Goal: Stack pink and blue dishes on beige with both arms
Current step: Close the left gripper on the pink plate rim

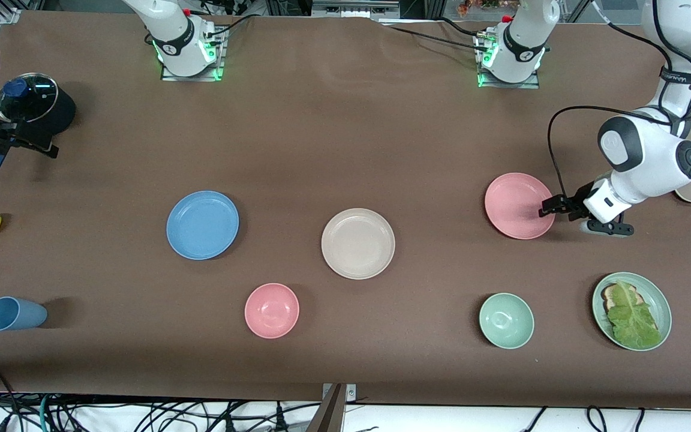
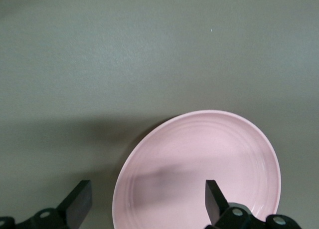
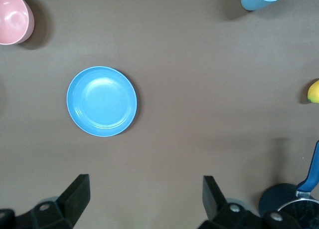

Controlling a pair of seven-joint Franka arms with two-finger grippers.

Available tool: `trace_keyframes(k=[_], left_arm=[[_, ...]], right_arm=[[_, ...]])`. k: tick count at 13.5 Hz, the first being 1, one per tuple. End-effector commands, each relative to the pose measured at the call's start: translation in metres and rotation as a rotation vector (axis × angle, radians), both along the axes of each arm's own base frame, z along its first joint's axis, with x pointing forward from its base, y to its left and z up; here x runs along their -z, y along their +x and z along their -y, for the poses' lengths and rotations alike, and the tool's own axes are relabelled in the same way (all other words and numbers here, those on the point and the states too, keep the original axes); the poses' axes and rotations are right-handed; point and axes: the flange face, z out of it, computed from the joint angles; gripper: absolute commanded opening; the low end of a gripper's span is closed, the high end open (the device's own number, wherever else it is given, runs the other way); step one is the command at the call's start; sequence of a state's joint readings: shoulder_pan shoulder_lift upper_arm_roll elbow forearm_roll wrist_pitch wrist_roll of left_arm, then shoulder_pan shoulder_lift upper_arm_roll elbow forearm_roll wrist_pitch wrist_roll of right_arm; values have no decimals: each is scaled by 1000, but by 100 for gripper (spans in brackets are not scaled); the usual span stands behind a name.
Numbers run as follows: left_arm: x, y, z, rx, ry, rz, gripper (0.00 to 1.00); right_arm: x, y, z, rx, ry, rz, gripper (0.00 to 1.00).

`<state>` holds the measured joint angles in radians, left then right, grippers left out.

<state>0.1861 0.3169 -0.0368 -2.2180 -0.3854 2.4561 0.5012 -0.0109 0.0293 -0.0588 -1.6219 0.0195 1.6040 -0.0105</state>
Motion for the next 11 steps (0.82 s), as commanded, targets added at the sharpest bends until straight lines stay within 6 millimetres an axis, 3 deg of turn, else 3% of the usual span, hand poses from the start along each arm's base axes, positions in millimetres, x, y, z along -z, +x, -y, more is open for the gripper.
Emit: trace_keyframes(k=[1, 5, 9, 10, 11], left_arm=[[18, -7, -14, 34, -52, 41, 100], [44, -14, -23, 44, -87, 48, 100], [48, -14, -20, 69, -92, 52, 100], [48, -15, -21, 68, -92, 52, 93], [48, -15, -21, 69, -92, 52, 72]], right_arm=[[-3, -2, 2, -5, -8, 1, 100], [-3, -2, 2, -5, -8, 1, 100], [-3, -2, 2, -5, -7, 1, 100], [-3, -2, 2, -5, -7, 1, 100], [-2, -1, 2, -5, -7, -1, 100]])
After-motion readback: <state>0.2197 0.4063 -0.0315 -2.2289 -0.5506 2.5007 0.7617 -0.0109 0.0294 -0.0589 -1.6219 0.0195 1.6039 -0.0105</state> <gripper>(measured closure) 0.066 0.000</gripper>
